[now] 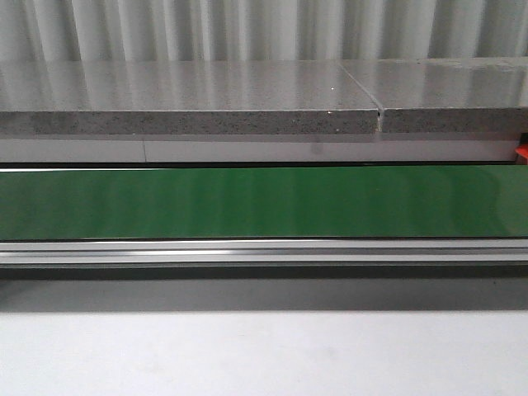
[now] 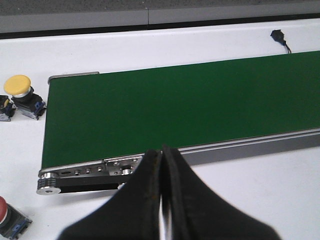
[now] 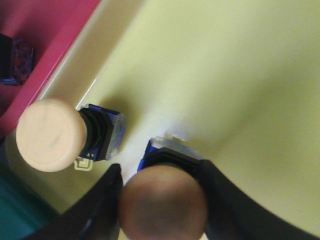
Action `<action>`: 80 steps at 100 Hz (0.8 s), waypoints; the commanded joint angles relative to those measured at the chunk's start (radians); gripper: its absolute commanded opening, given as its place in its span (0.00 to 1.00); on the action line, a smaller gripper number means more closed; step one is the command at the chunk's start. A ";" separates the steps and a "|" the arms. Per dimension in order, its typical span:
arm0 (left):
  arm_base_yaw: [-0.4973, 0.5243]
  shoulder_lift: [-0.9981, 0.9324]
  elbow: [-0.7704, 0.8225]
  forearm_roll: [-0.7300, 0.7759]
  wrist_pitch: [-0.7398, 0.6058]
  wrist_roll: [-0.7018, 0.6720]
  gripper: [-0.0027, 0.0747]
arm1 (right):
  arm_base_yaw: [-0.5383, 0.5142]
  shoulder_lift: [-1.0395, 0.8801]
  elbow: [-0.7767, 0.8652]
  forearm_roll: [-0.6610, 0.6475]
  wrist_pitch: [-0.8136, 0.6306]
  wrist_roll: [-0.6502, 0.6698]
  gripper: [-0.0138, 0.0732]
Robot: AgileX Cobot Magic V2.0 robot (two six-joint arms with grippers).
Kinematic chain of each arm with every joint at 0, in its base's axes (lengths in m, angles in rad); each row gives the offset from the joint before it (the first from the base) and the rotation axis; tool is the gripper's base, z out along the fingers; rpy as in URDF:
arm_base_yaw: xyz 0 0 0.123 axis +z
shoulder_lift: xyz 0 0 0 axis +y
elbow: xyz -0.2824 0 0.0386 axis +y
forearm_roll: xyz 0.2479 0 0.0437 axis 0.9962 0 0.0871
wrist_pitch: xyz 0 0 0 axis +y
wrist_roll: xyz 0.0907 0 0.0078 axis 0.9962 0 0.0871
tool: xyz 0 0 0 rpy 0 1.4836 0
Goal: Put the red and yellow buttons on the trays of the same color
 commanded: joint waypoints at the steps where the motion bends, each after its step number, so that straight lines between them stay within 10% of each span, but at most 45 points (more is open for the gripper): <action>1: -0.007 0.002 -0.029 -0.014 -0.063 -0.003 0.01 | 0.000 -0.004 -0.021 0.007 -0.055 -0.001 0.44; 80: -0.007 0.002 -0.029 -0.014 -0.063 -0.003 0.01 | 0.040 -0.029 -0.021 -0.009 -0.028 -0.009 0.74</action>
